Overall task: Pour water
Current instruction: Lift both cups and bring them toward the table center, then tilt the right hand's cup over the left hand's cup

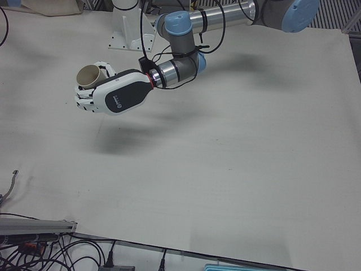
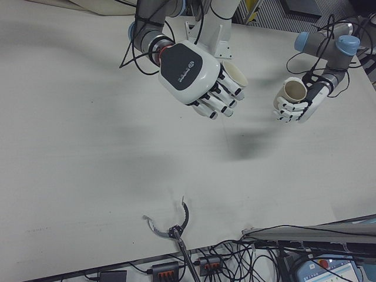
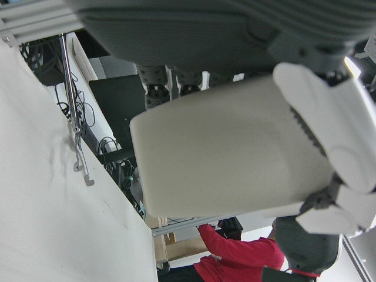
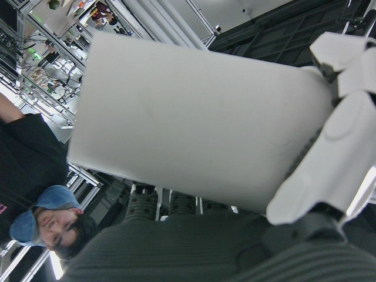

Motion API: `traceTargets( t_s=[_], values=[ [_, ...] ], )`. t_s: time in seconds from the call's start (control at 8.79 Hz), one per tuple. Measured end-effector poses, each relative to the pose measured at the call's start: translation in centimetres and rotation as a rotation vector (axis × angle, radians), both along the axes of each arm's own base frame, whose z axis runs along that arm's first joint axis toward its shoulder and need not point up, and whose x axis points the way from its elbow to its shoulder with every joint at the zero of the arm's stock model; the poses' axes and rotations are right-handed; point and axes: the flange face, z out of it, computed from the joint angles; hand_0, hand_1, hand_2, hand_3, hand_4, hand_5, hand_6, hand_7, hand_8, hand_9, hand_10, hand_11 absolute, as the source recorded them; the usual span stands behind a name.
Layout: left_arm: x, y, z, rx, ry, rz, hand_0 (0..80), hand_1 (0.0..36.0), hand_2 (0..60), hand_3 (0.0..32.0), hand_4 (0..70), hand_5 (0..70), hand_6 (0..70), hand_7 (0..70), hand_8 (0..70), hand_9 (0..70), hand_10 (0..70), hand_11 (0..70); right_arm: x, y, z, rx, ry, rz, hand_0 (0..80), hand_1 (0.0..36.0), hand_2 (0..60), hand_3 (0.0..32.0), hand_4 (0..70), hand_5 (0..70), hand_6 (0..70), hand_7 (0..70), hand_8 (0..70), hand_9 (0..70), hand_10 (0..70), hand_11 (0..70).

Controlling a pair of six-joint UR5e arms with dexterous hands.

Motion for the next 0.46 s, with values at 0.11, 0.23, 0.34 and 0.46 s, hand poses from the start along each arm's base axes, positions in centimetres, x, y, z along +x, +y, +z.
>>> traceTargets(
  t_s=[0.11, 0.23, 0.34, 0.46],
  values=[
    [2.1, 1.3, -1.2, 0.021, -0.004, 0.027, 33.9, 23.3, 60.0, 0.0, 45.9, 50.5, 25.1, 58.0, 22.8, 37.4, 28.9, 41.9, -0.3, 0.6, -1.9, 0.028, 0.053, 0.009, 59.1, 36.0, 60.0, 0.0, 38.5, 70.0, 68.0, 69.7, 42.2, 50.1, 46.7, 68.3],
    [3.7, 2.3, -2.1, 0.036, -0.006, 0.046, 33.4, 23.2, 60.0, 0.0, 45.7, 50.4, 25.0, 57.9, 23.0, 37.8, 29.2, 42.2, -0.8, 1.2, -3.8, 0.058, 0.115, 0.008, 60.7, 36.0, 60.0, 0.0, 48.8, 70.0, 68.4, 70.0, 41.9, 51.1, 44.0, 64.3],
    [4.8, 3.0, -2.7, 0.044, -0.006, 0.059, 33.4, 23.1, 60.0, 0.0, 45.7, 50.3, 25.1, 58.0, 23.1, 37.8, 29.3, 42.3, -1.7, 1.8, -5.2, 0.081, 0.177, -0.001, 62.7, 36.0, 60.0, 0.0, 66.0, 70.0, 70.0, 70.0, 43.0, 53.5, 41.9, 61.1],
    [5.6, 3.5, -3.1, 0.049, -0.006, 0.07, 33.9, 23.2, 60.0, 0.0, 45.7, 50.6, 25.3, 58.2, 23.3, 38.2, 29.4, 42.6, -2.8, 2.5, -6.4, 0.108, 0.237, -0.014, 70.6, 36.0, 60.0, 0.0, 70.0, 70.0, 70.0, 70.0, 43.7, 54.9, 42.5, 62.0]
  ],
)
